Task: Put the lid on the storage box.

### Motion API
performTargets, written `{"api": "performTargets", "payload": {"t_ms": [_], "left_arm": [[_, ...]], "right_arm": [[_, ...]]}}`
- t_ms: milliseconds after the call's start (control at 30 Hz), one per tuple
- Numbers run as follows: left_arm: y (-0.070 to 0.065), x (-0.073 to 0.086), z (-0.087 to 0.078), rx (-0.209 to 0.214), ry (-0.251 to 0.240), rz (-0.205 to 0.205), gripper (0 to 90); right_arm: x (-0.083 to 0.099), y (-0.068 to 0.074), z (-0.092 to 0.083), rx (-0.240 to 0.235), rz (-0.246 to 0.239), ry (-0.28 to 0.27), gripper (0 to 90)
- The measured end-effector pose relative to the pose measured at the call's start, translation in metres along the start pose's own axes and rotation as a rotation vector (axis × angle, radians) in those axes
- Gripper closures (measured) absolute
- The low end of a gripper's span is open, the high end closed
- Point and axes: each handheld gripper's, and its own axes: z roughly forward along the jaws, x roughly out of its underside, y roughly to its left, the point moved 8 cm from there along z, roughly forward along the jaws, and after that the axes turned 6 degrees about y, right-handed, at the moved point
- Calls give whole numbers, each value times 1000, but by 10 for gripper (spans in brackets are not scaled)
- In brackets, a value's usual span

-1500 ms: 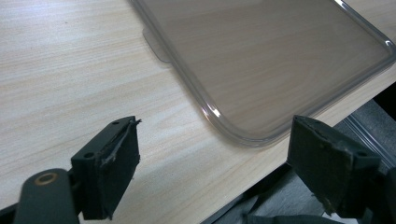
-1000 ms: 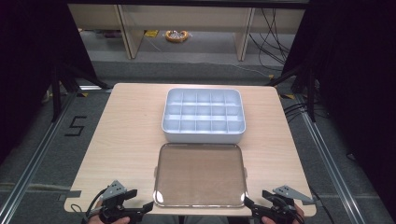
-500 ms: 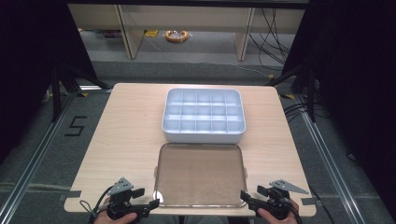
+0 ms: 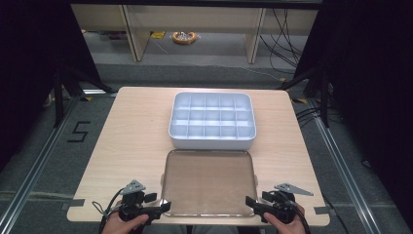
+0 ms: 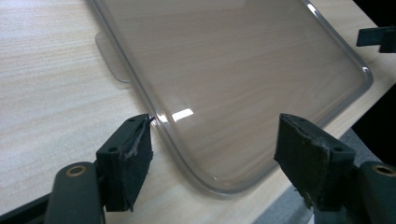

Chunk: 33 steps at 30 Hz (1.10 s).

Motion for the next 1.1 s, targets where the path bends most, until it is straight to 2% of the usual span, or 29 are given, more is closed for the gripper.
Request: {"api": "performTargets", "payload": {"t_ms": [33, 100, 133, 200, 267, 300, 333, 367, 433, 467, 500, 533, 567, 600, 633, 667, 700, 733, 800, 833, 867, 900, 933, 967, 1000, 1033, 1067, 1100], "left_arm": [[1, -1, 2, 1, 2, -11, 281], [2, -1, 5, 9, 15, -16, 302], [2, -2, 7, 18, 13, -23, 327], [3, -2, 10, 24, 26, -29, 337], [5, -2, 13, -1, 31, -16, 367], [6, -2, 14, -12, 34, -14, 373], [8, -3, 15, -20, 32, -23, 383], [8, -3, 15, -20, 32, -23, 386], [10, -4, 14, -36, 50, 0, 391], [10, -4, 15, -38, 40, -12, 396], [10, -5, 16, -33, 40, -1, 409], [10, -7, 18, -39, 24, -19, 409], [10, -8, 18, -45, 21, -18, 413], [11, -7, 18, -51, 33, -1, 415], [12, -6, 17, -60, 44, 12, 420], [11, -6, 17, -61, 43, 11, 435], [10, -6, 18, -56, 34, 5, 447], [10, -5, 18, -60, 41, 9, 454], [8, -5, 18, -59, 26, 16, 457], [8, -5, 19, -61, 24, 14, 457], [8, -5, 18, -63, 25, 16, 457], [10, -4, 17, -64, 42, 33, 456], [10, -4, 17, -68, 37, 21, 456], [10, -4, 17, -72, 34, 4, 456], [9, -5, 17, -63, 21, 6, 455], [11, -3, 16, -69, 37, 7, 452], [11, -4, 16, -72, 31, 16, 448], [12, -3, 15, -78, 30, 12, 448]], "right_arm": [[-1, -2, 0, -13, -39, -1, 226], [0, -4, -1, 14, -35, 18, 228], [-1, -4, -1, -7, -42, 18, 230], [-2, -5, 0, 9, -39, 7, 231], [-2, -5, 1, 8, -41, 2, 232], [-1, -1, 2, -9, 12, 15, 233], [-2, -5, 2, -14, -32, 12, 234], [-2, -5, 2, -14, -32, 12, 234], [-3, -7, 3, 15, -23, 14, 235], [-3, -7, 5, -6, -24, 10, 236], [-4, -10, 6, 12, -36, 10, 237], [-4, -10, 6, 12, -36, 10, 237], [-4, -4, 6, -11, 22, 22, 237], [-5, -9, 8, 8, -16, 20, 237], [-5, -9, 8, 9, 2, 29, 238], [-5, -11, 10, 13, -5, 34, 243], [-4, -8, 12, -13, 36, 40, 250], [-5, -9, 14, -22, 25, 35, 247], [-5, -7, 15, -33, 84, 32, 241], [-6, -10, 14, -64, 106, 1, 254], [-6, -10, 14, -64, 106, 1, 254], [-5, -8, 11, -85, 181, 11, 271], [-3, -12, 9, -113, 226, 0, 314], [-3, -12, 9, -113, 226, 0, 314], [-3, -12, 8, -135, 238, -7, 340], [-1, -12, 7, -151, 230, 2, 359], [1, -9, 6, -178, 313, 10, 408], [1, -9, 6, -178, 313, 10, 408]]}}
